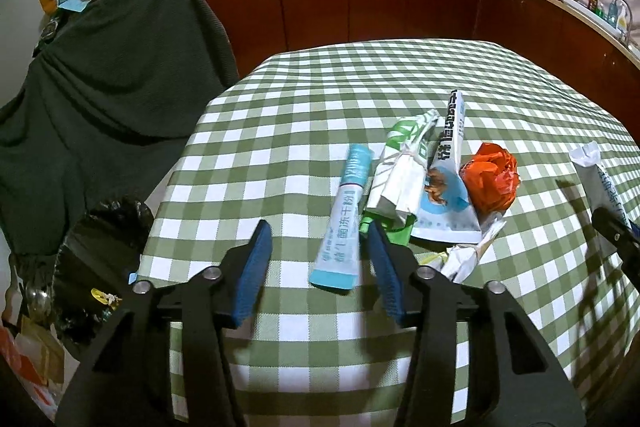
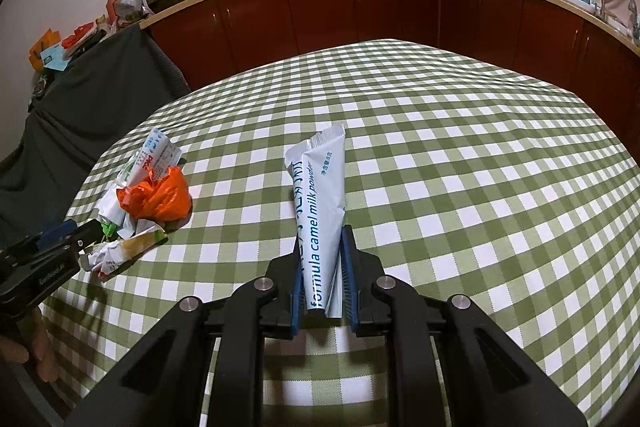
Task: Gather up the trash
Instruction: 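Grasp the light blue toothpaste tube with the left tool while the right tool holds the milk tube, then carry both tubes over the bin and open both tools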
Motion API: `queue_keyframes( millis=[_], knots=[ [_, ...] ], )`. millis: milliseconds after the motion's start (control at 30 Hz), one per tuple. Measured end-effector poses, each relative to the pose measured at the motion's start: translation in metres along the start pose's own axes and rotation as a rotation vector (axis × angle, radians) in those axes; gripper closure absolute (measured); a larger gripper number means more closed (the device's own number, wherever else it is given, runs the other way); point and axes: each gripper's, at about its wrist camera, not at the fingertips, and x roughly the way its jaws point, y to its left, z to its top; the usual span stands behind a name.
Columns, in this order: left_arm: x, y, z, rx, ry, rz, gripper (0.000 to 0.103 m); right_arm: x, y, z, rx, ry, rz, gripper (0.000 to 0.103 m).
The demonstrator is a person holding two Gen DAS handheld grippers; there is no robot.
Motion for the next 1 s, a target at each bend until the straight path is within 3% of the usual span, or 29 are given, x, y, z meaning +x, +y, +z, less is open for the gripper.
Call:
queue_keyframes(
  millis=[100, 567, 700, 1000],
  knots=[
    [0.001, 0.001, 0.0, 0.008, 0.006, -0.015, 0.066, 0.0, 0.002, 0.0, -0.002, 0.001, 0.002, 0.086],
    [0.009, -0.002, 0.004, 0.068, -0.008, -0.015, 0.066, 0.003, 0.001, 0.0, 0.002, 0.009, 0.011, 0.086],
    [0.011, -0.004, 0.004, 0.08, 0.008, -0.073, 0.087, 0.003, 0.001, 0.0, 0.002, 0.01, 0.013, 0.086],
    [0.009, -0.001, 0.0, 0.076, -0.003, -0.071, 0.091, 0.003, 0.004, -0.001, -0.009, 0.009, 0.014, 0.086]
  ],
)
